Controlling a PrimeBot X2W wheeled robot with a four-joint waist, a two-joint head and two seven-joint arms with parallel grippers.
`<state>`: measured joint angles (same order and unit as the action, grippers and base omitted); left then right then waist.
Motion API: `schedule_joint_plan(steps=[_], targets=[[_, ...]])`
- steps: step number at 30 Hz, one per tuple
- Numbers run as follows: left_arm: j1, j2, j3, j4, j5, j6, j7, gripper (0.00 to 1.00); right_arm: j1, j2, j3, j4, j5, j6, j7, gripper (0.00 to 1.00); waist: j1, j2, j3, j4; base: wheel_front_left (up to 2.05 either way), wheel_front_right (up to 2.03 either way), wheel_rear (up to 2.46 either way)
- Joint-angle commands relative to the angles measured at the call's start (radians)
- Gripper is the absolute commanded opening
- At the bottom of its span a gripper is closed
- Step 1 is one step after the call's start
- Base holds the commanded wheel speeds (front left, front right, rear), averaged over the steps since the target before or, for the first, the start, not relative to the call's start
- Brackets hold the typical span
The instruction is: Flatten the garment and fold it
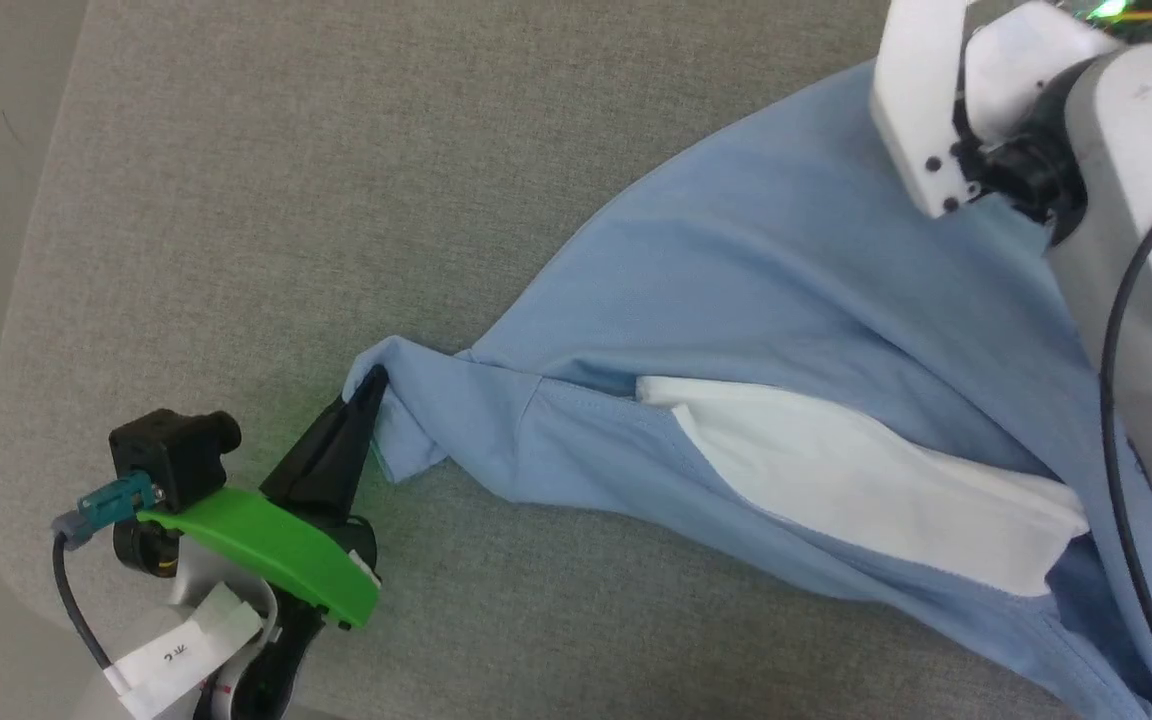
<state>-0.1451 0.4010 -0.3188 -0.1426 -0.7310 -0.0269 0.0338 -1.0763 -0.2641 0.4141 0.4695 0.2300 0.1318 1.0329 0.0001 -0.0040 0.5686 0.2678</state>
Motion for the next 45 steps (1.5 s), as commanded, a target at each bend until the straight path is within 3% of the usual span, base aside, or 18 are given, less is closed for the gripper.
schedule_joint_plan(steps=[1,8,9,19,25,32,37,45], targets=[[-0.017,0.004,0.003,0.006,-0.004,-0.002,0.0,0.0,0.046,-0.001,-0.009,0.011,0.013,-0.001,-0.021,0.0,-0.0001,0.004,-0.054,-0.034,0.0,0.0,0.0],[0.011,0.015,0.008,0.02,-0.007,0.027,0.019,0.0,0.103,-0.002,-0.135,-0.086,0.08,-0.001,-0.199,0.0,-0.0001,0.004,-0.203,-0.116,0.0,0.0,0.0],[0.036,0.017,0.011,0.018,-0.012,0.048,0.03,0.0,0.168,-0.021,-0.188,-0.152,0.12,-0.001,-0.246,0.0,-0.0001,0.004,-0.279,-0.163,0.0,0.0,0.0],[0.122,0.012,0.013,-0.016,-0.025,0.114,0.059,0.0,0.585,-0.045,-0.379,-0.436,0.237,-0.001,-0.264,0.0,-0.0001,0.004,-0.448,-0.293,0.0,0.0,0.0],[0.157,0.003,0.008,-0.016,-0.04,0.133,0.068,0.0,0.896,0.03,-0.485,-0.569,0.276,-0.001,-0.232,0.0,-0.0001,0.004,-0.493,-0.33,0.0,0.0,0.0],[0.188,-0.012,0.0,0.008,-0.061,0.136,0.069,0.0,1.149,0.123,-0.532,-0.603,0.31,-0.001,-0.241,0.0,-0.0001,0.004,-0.517,-0.341,0.0,0.0,0.0],[0.194,-0.019,0.005,0.024,-0.074,0.133,0.059,0.0,1.178,0.136,-0.527,-0.602,0.328,-0.001,-0.253,0.0,-0.0001,0.004,-0.532,-0.346,0.0,0.0,0.0],[0.084,0.004,0.057,0.019,-0.118,0.089,0.061,0.0,1.005,0.037,-0.5,-0.636,0.371,-0.001,-0.213,0.0,-0.0001,0.004,-0.547,-0.357,0.0,0.0,0.0]])
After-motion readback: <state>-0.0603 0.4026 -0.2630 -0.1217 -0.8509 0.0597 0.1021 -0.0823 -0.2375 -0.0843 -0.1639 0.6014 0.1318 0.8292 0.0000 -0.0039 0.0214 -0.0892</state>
